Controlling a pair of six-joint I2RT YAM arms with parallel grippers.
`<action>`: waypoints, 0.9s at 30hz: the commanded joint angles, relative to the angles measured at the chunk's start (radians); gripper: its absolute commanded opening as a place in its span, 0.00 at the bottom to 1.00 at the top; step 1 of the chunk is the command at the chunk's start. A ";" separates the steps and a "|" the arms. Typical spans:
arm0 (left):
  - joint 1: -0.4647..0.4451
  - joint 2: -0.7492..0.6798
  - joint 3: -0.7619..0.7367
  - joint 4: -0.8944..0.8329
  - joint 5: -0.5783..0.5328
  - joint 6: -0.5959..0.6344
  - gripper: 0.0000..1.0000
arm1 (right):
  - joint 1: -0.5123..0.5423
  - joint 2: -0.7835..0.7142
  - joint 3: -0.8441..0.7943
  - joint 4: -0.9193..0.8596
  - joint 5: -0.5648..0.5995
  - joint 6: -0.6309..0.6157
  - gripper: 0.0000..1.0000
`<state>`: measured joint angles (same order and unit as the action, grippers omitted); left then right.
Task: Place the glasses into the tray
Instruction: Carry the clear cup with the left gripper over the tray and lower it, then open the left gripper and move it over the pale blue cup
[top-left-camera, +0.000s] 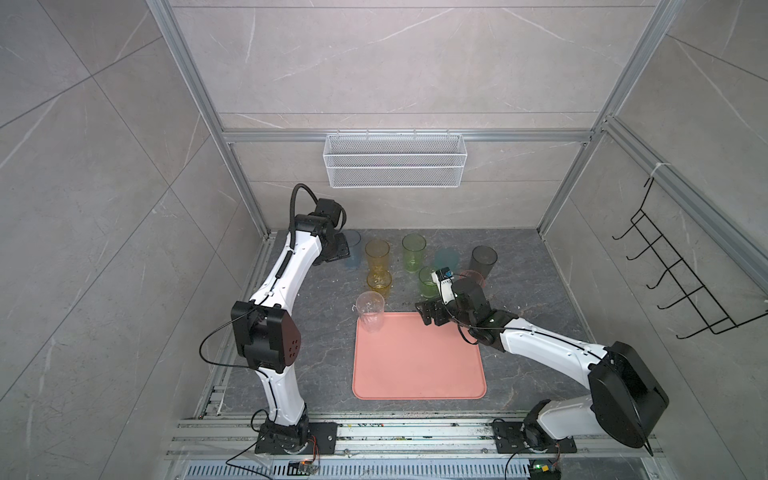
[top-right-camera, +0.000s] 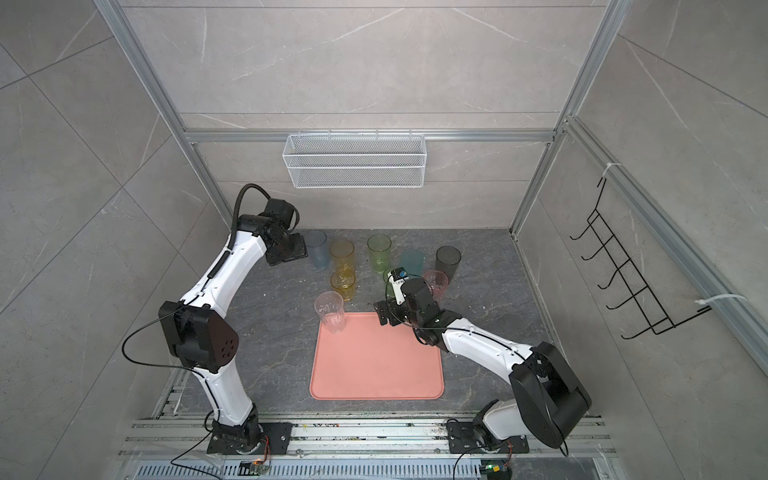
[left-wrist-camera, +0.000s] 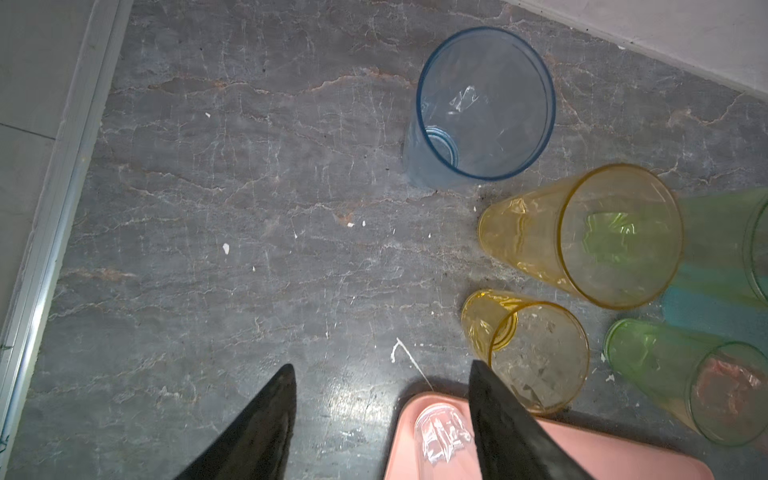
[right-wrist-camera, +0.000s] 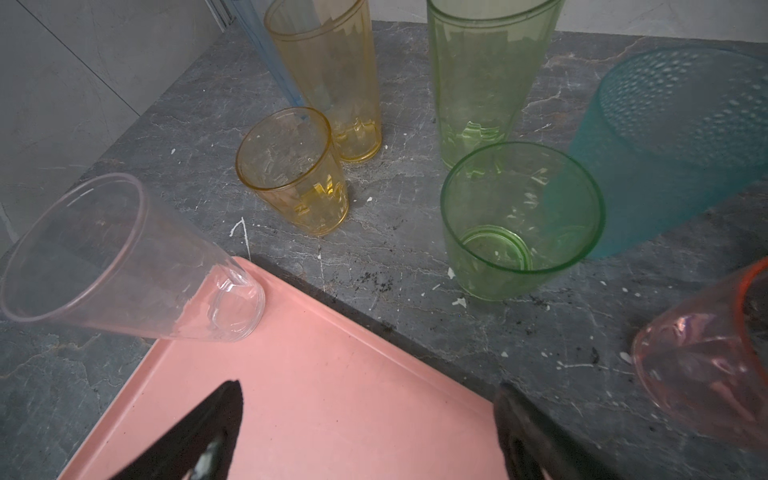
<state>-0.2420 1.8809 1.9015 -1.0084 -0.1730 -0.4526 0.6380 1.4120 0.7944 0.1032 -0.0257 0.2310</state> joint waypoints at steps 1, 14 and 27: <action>0.018 0.025 0.057 0.080 -0.003 -0.012 0.68 | 0.009 -0.034 -0.021 0.020 -0.003 -0.002 0.95; 0.043 0.179 0.193 0.178 0.030 0.003 0.71 | 0.015 -0.060 -0.026 0.016 -0.007 0.006 0.95; 0.058 0.355 0.356 0.153 0.042 -0.018 0.69 | 0.017 -0.028 0.004 -0.021 -0.005 0.008 0.96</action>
<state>-0.1959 2.2223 2.2215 -0.8654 -0.1463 -0.4610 0.6472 1.3762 0.7887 0.1081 -0.0261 0.2317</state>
